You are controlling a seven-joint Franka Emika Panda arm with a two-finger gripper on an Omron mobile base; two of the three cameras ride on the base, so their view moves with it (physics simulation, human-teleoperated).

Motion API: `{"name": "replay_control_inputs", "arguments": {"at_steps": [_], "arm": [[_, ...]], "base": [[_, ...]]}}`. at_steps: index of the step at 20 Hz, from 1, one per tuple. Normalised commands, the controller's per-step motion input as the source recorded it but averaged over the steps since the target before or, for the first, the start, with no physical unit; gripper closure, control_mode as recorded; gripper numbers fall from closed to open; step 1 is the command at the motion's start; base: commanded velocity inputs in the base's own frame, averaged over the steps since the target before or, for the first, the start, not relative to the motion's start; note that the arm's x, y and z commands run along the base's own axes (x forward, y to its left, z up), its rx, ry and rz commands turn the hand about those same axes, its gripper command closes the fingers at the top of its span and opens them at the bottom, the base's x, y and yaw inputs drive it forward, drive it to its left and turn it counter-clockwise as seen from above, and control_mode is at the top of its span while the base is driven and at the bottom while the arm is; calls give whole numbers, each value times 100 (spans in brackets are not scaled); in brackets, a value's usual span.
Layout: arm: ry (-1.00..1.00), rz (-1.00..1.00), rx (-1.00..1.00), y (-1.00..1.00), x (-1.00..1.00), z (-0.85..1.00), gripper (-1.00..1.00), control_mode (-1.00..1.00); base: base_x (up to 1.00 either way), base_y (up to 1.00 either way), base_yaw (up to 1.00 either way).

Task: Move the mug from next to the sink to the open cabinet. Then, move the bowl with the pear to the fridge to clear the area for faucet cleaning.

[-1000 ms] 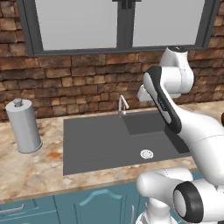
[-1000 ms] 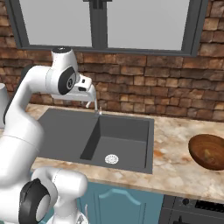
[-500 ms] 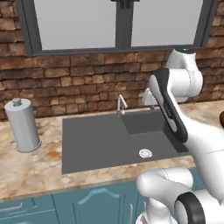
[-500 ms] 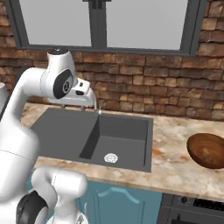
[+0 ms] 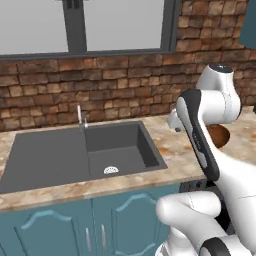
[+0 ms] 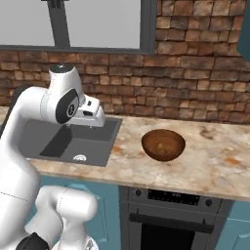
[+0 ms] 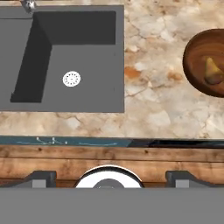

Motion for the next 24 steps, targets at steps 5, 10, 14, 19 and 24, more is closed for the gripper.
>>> {"name": "replay_control_inputs", "arguments": {"at_steps": [5, 10, 14, 19, 24], "arm": [[0, 0, 0, 0, 0, 0, -100, 100], [0, 0, 0, 0, 0, 0, -100, 100], [0, 0, 0, 0, 0, 0, -100, 100], [0, 0, 12, -15, 84, -26, -100, -100], [2, -1, 13, 45, 95, -31, -100, -100]], "base": [[2, -100, -12], [2, -98, -9], [39, -67, 0], [0, 0, 0], [0, 0, 0]]}}
